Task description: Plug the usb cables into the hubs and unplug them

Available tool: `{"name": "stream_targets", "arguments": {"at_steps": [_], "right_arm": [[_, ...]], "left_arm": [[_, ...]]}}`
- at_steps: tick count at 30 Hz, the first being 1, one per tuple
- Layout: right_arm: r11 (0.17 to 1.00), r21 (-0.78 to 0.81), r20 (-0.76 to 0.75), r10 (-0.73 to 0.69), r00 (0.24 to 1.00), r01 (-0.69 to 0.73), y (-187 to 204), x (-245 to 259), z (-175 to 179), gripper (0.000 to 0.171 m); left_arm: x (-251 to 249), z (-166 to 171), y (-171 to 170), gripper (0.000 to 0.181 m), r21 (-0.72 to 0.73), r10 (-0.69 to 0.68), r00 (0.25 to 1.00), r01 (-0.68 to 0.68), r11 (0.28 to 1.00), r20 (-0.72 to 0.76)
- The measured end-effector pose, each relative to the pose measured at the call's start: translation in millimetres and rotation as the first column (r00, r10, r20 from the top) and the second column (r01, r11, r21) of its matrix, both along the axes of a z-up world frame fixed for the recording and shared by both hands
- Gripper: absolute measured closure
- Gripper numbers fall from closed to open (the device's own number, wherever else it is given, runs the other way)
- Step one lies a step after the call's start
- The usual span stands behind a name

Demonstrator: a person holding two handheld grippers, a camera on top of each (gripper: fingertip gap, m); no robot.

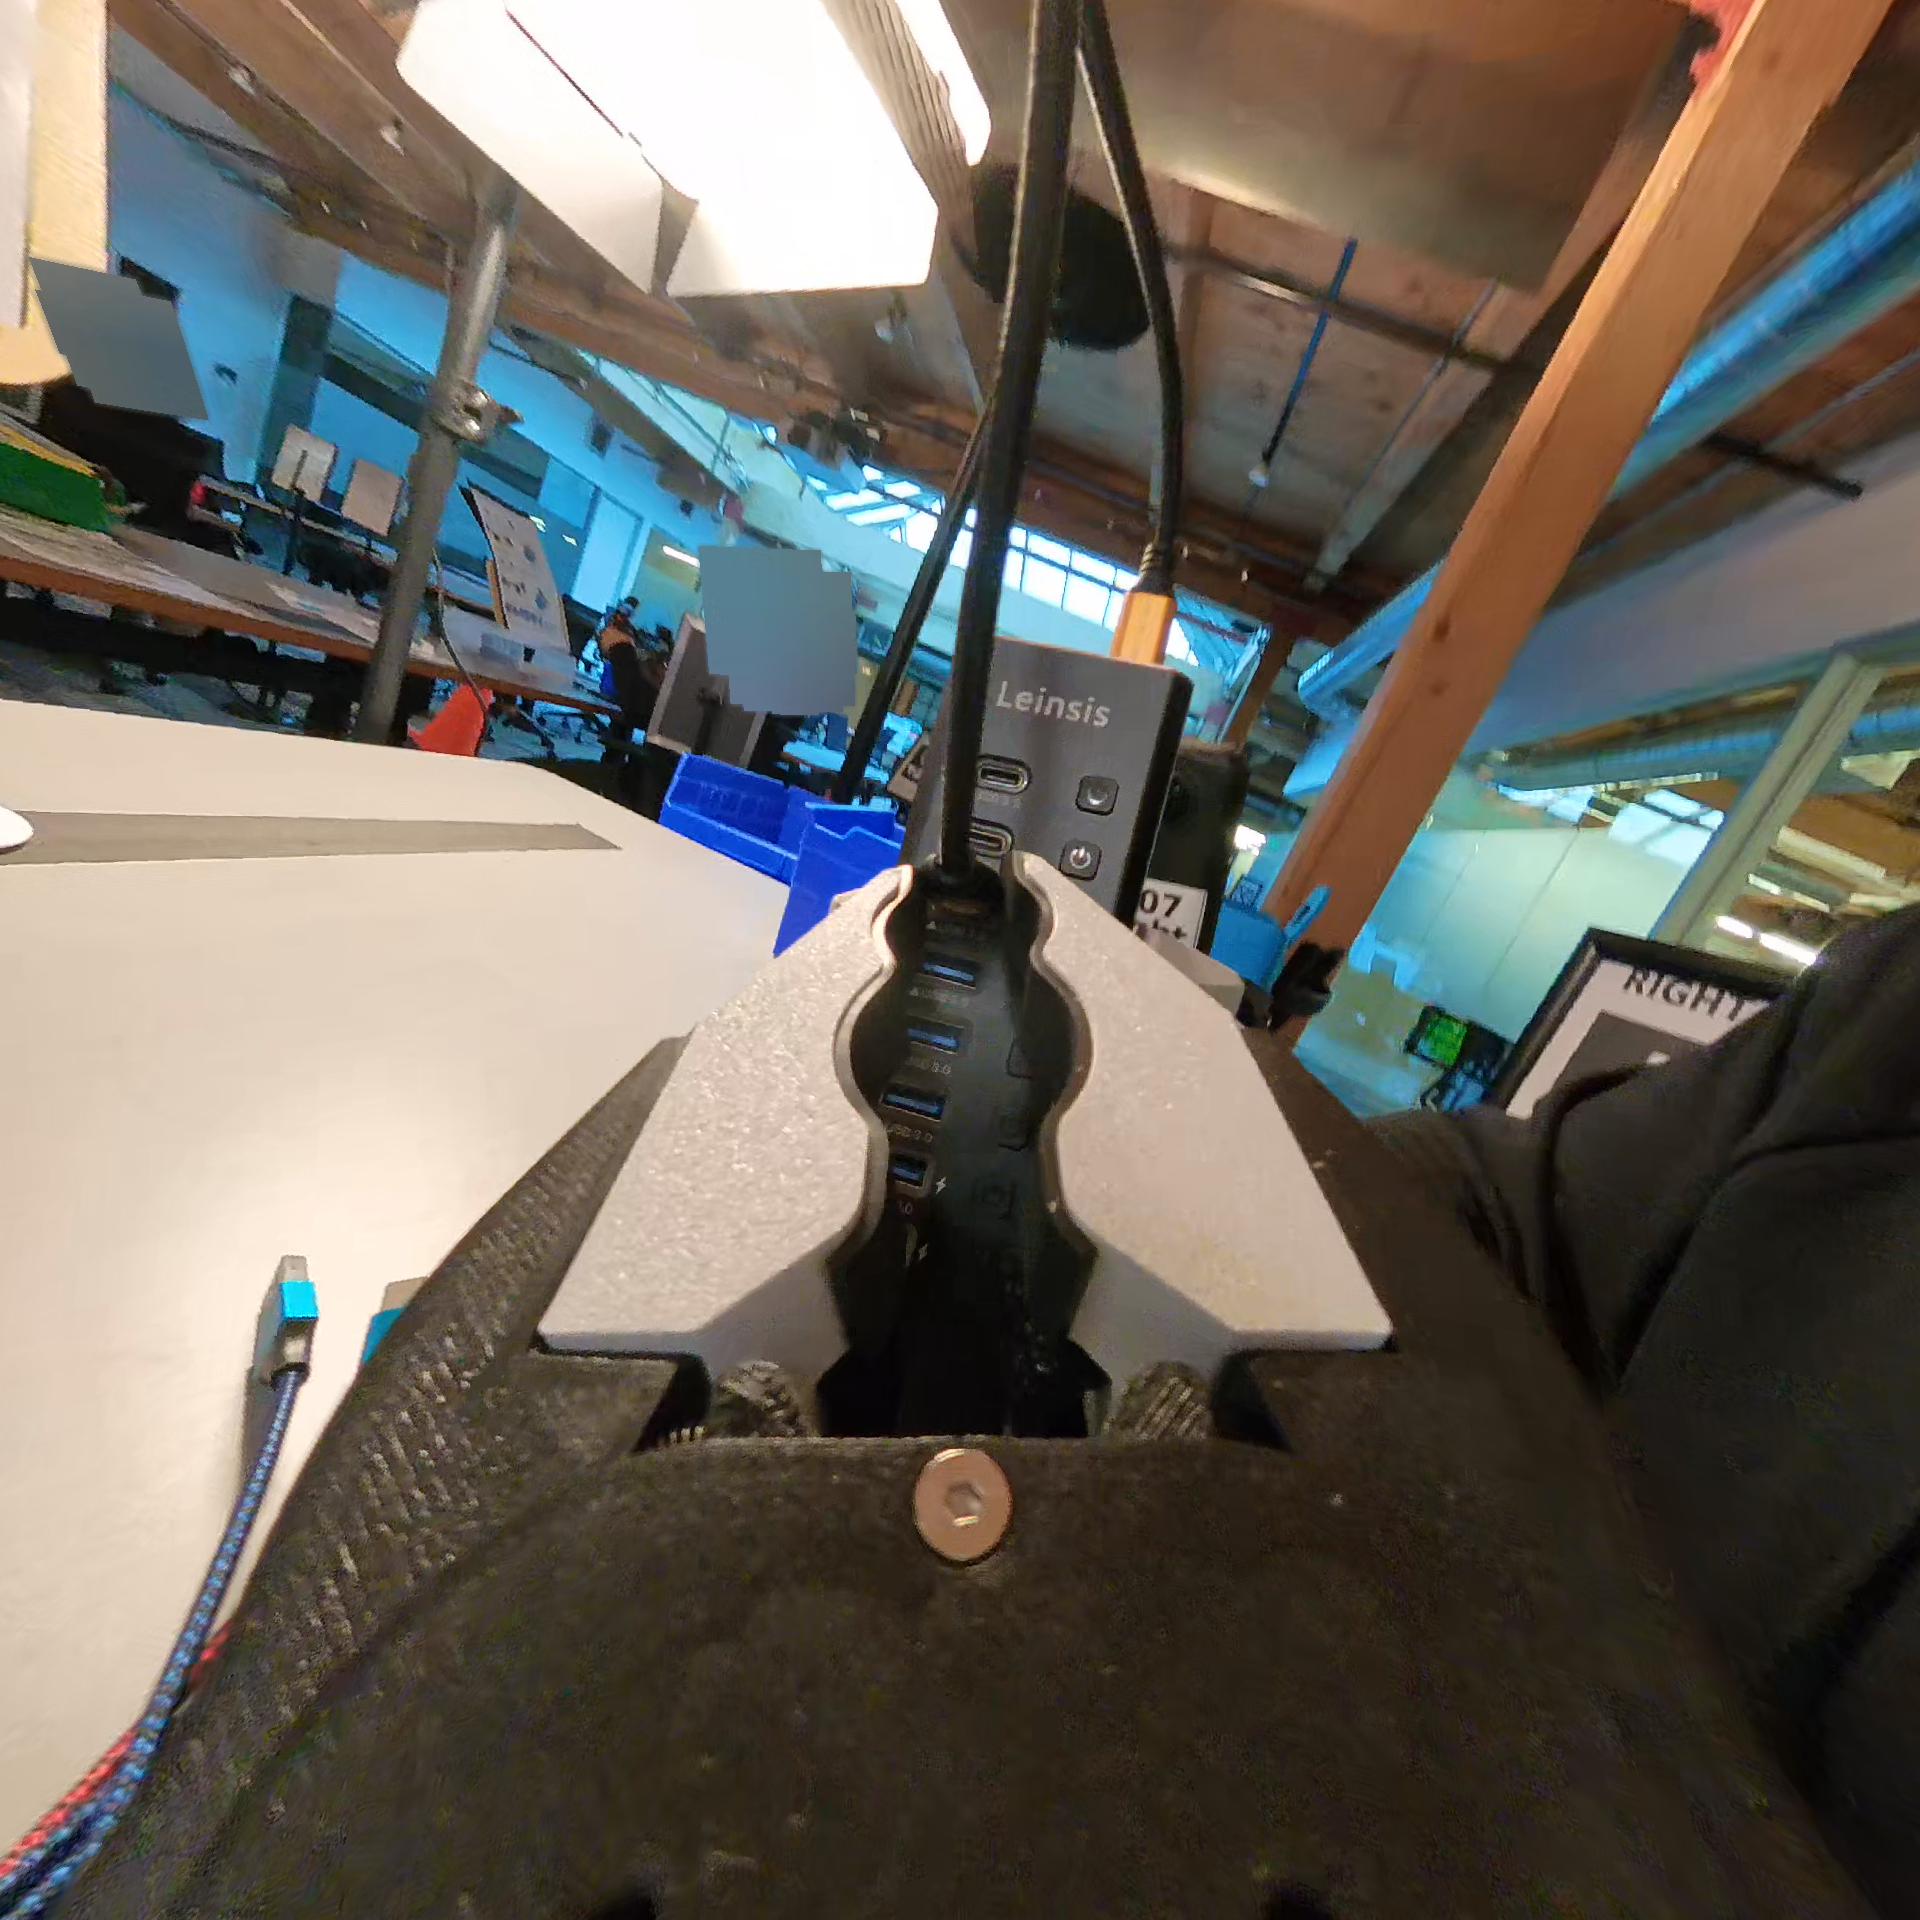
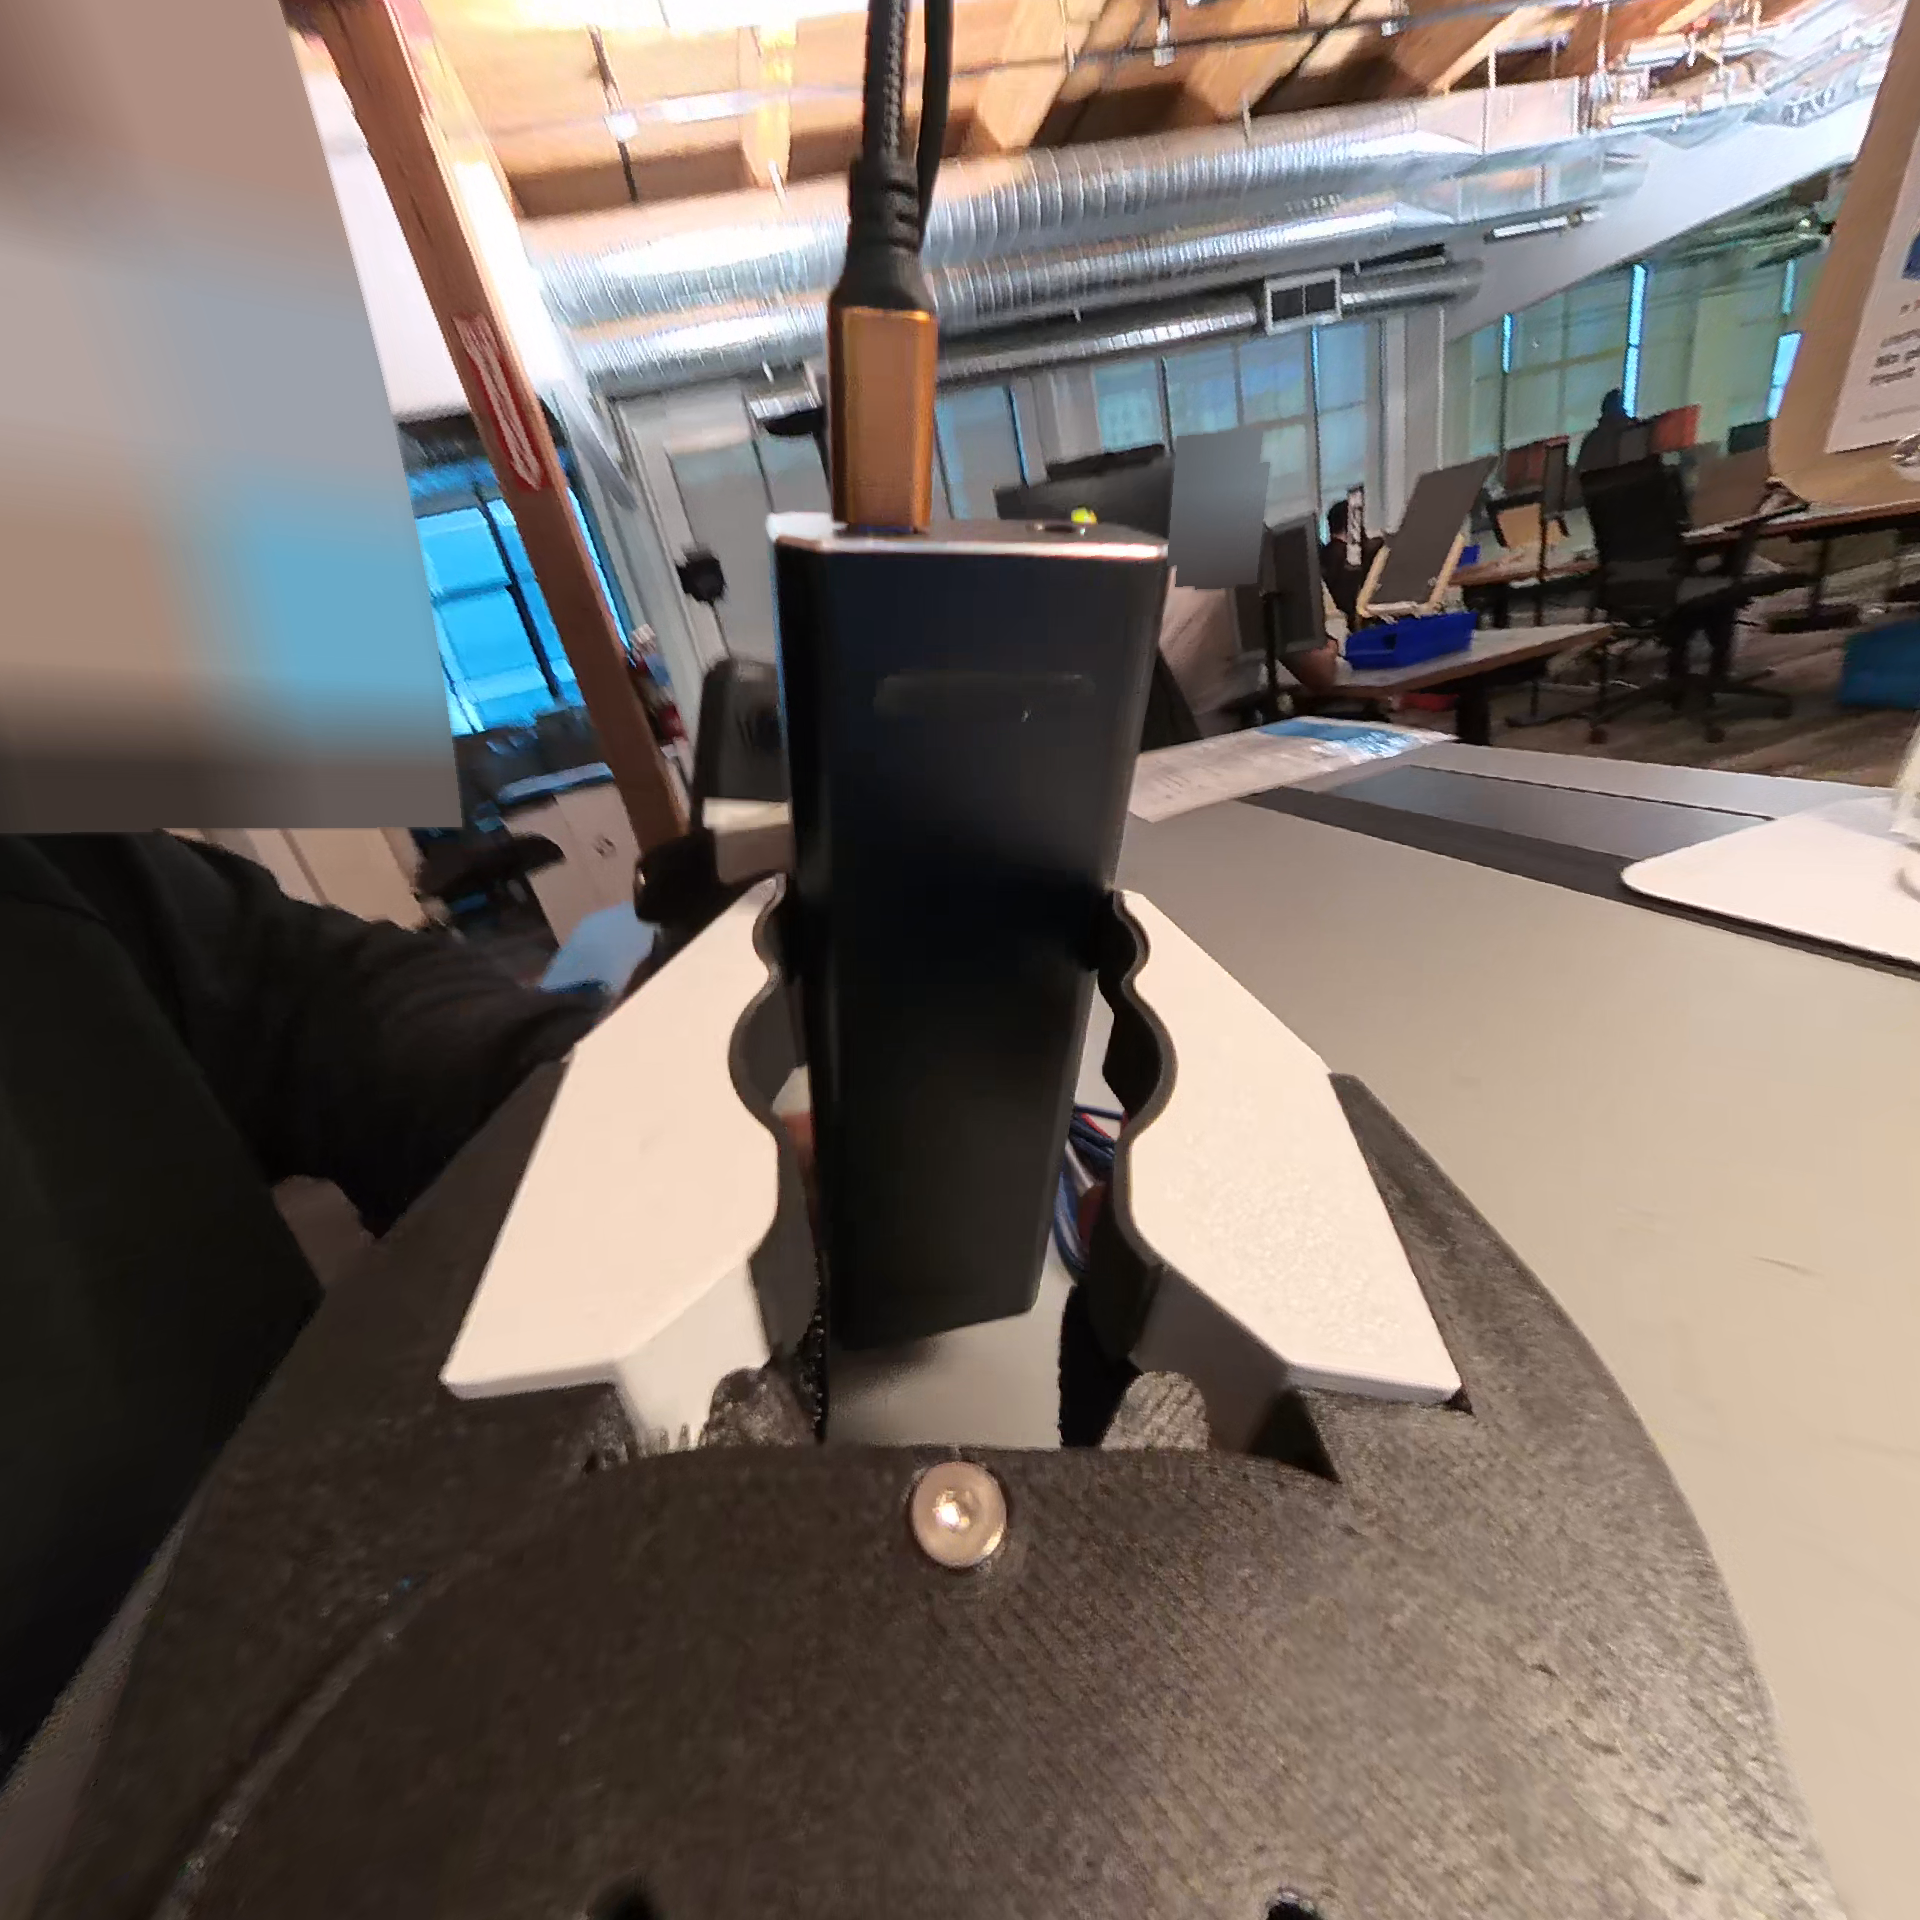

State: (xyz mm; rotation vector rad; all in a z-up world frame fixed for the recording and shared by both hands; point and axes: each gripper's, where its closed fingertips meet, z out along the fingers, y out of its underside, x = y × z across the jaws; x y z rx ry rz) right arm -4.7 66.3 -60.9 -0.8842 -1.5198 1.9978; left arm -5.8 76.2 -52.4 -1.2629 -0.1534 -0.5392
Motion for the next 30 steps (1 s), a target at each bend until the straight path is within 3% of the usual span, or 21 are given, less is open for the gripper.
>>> {"name": "stream_targets", "arguments": {"at_steps": [7, 16, 20, 30], "right_arm": [[0.985, 0.168, -0.002, -0.022, 1.000, 0.022, -2, 4, -9, 0.114], [0.969, 0.244, 0.008, -0.036, 0.999, 0.033, 4, 3, -17, 0.113], [0.949, 0.315, 0.042, -0.024, 0.999, 0.010, 10, 3, -30, 0.113], [0.950, 0.305, 0.118, 0.035, 0.992, -0.070, 18, 9, -34, 0.113]], "left_arm": [[9, -7, 3, 0.163, -0.048, -0.123, 0.992, 0.122, 0.991, -0.015], [8, -13, 9, 0.163, -0.105, -0.109, 0.993, 0.104, 0.989, -0.040], [6, -16, 10, 0.155, -0.138, -0.082, 0.992, 0.069, 0.988, -0.094], [-1, -21, 10, 0.153, -0.172, -0.085, 0.992, 0.068, 0.983, -0.092]]}}
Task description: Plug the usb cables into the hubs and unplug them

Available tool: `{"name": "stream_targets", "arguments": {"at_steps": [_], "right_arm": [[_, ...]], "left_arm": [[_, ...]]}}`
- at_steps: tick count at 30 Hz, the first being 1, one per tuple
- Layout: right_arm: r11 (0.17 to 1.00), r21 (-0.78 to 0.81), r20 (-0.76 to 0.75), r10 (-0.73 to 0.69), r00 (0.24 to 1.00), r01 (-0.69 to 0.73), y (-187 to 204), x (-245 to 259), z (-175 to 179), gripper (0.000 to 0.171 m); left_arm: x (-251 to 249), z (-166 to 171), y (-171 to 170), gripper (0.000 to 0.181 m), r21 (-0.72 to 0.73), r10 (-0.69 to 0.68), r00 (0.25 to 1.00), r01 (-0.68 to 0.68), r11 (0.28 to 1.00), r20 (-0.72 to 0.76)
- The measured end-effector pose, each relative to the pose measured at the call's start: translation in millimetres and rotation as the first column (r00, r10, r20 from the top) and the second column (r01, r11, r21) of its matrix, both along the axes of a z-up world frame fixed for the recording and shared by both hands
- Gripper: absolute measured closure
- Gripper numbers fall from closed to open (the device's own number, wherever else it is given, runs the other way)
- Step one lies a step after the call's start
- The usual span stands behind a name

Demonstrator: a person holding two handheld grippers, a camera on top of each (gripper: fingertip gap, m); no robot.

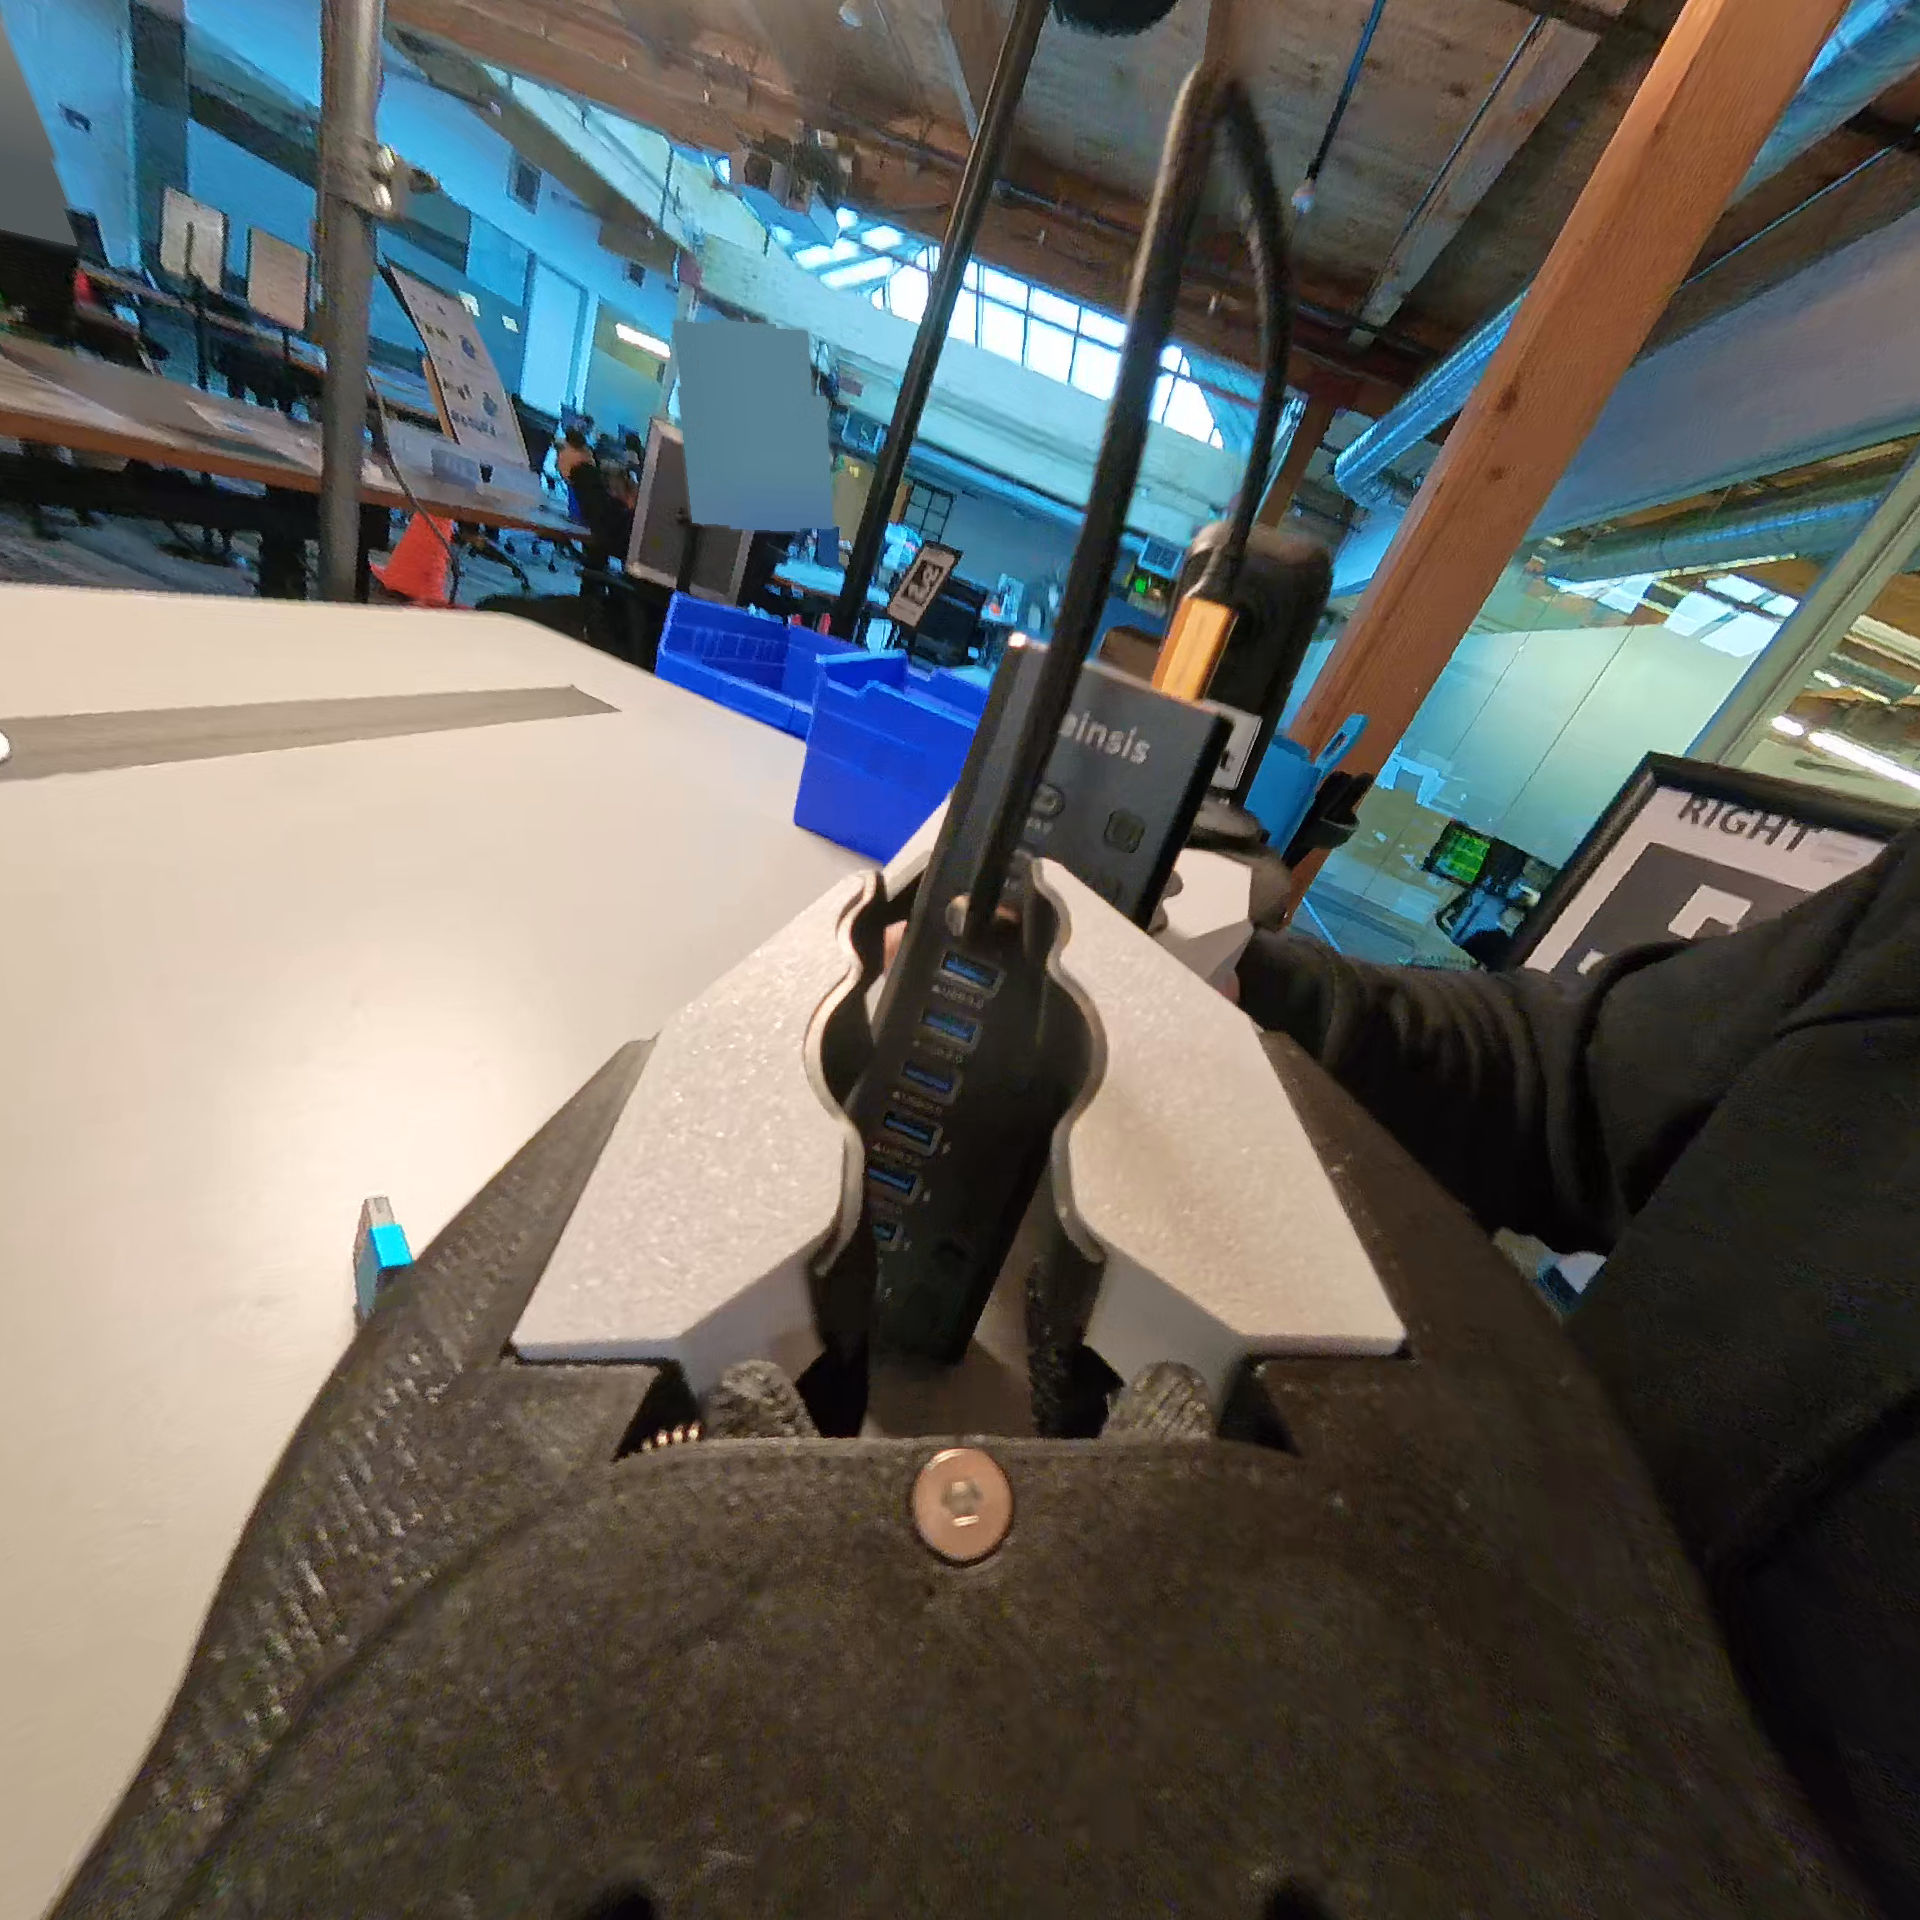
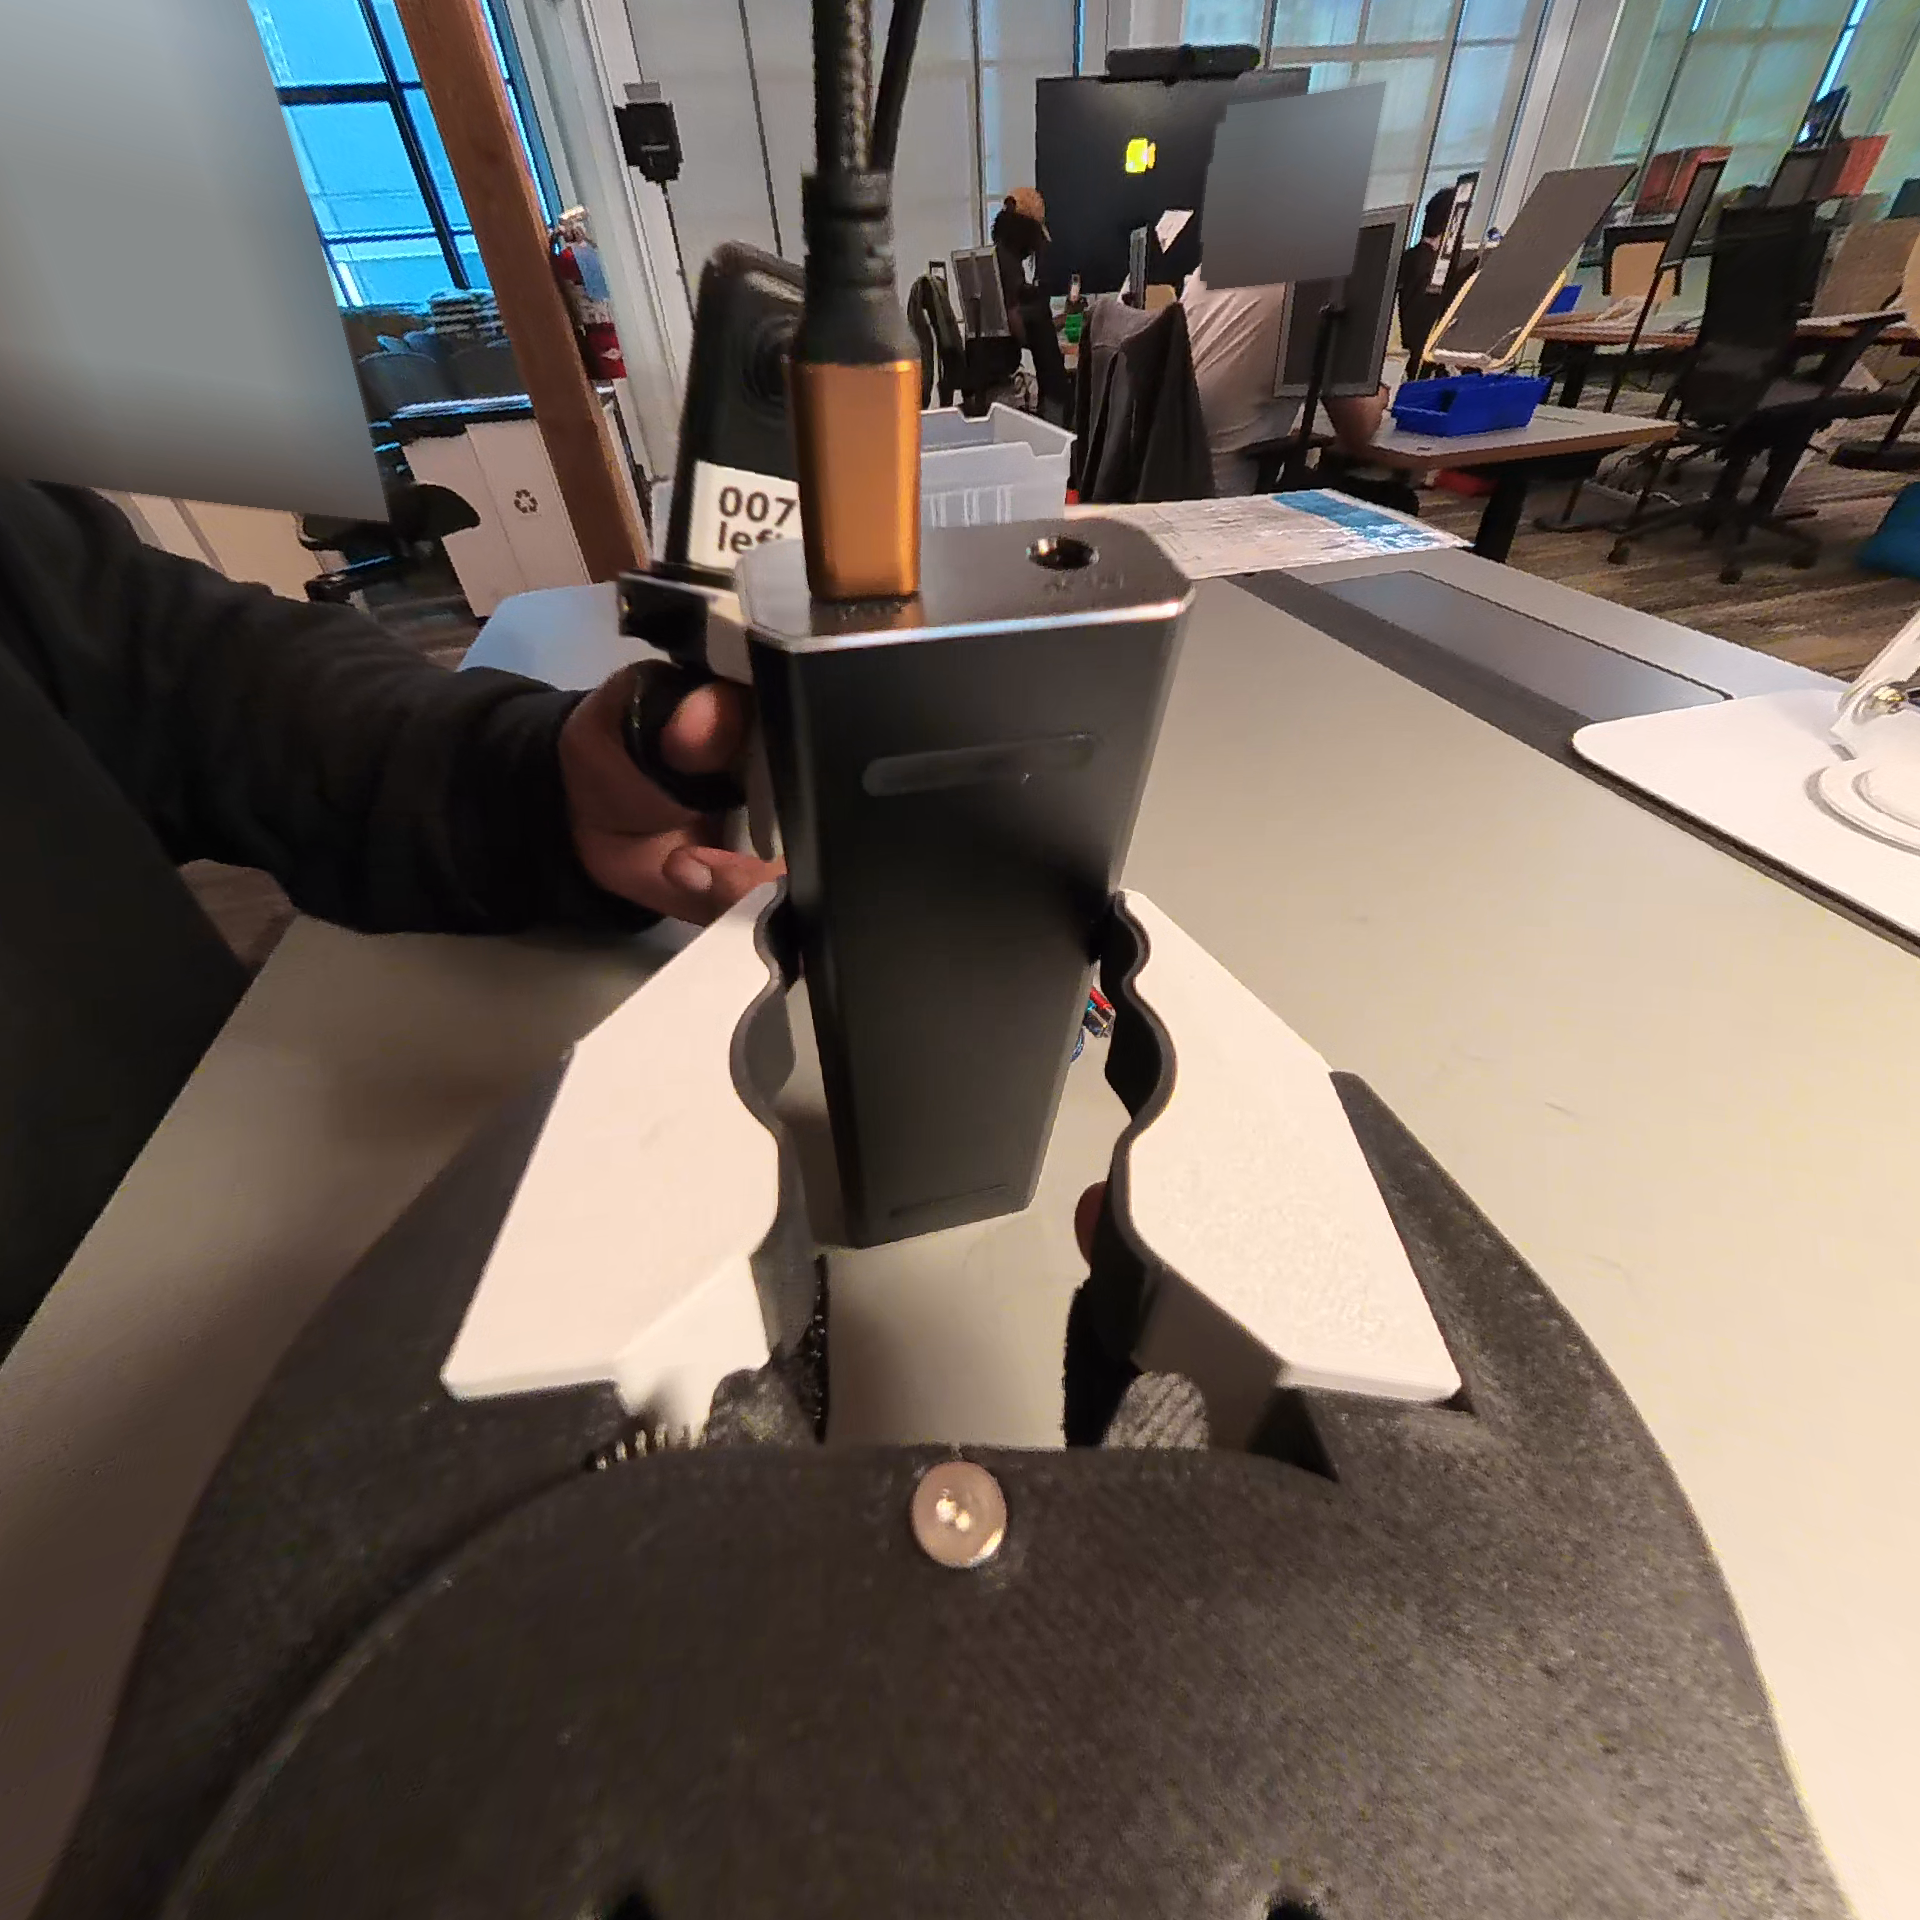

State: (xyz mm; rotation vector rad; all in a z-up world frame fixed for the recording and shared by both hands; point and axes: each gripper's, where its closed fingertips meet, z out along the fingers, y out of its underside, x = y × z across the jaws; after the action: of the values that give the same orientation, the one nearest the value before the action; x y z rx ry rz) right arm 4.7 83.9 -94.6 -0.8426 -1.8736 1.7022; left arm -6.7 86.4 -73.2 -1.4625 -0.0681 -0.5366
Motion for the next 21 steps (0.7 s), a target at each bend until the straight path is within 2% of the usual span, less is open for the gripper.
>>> {"name": "stream_targets", "arguments": {"at_steps": [4, 7, 12, 17, 19, 21], "right_arm": [[1.000, -0.026, 0.023, 0.000, 1.000, 0.001, 1, -1, 0, 0.113], [0.993, -0.118, 0.094, 0.014, 0.995, -0.003, 7, -2, 2, 0.113], [0.974, -0.227, 0.177, 0.041, 0.983, 0.000, 13, -5, 1, 0.114], [0.963, -0.266, 0.221, 0.096, 0.970, -0.035, 2, -1, 0, 0.114], [0.957, -0.288, 0.238, 0.111, 0.965, -0.039, -4, -1, 0, 0.114], [0.951, -0.308, 0.256, 0.113, 0.960, -0.029, -8, -3, 0, 0.114]], "left_arm": [[7, -13, 3, 0.146, -0.082, -0.052, 0.998, 0.048, 0.995, -0.042], [12, -18, 3, 0.142, -0.121, -0.085, 0.990, 0.071, 0.990, -0.114], [27, -47, 5, 0.124, -0.289, -0.173, 0.955, 0.100, 0.952, -0.241], [33, -72, 11, 0.103, -0.417, -0.162, 0.931, 0.011, 0.909, -0.327], [40, -76, 11, 0.104, -0.449, -0.181, 0.937, 0.029, 0.893, -0.300], [50, -80, 10, 0.114, -0.485, -0.215, 0.949, 0.080, 0.871, -0.229]]}}
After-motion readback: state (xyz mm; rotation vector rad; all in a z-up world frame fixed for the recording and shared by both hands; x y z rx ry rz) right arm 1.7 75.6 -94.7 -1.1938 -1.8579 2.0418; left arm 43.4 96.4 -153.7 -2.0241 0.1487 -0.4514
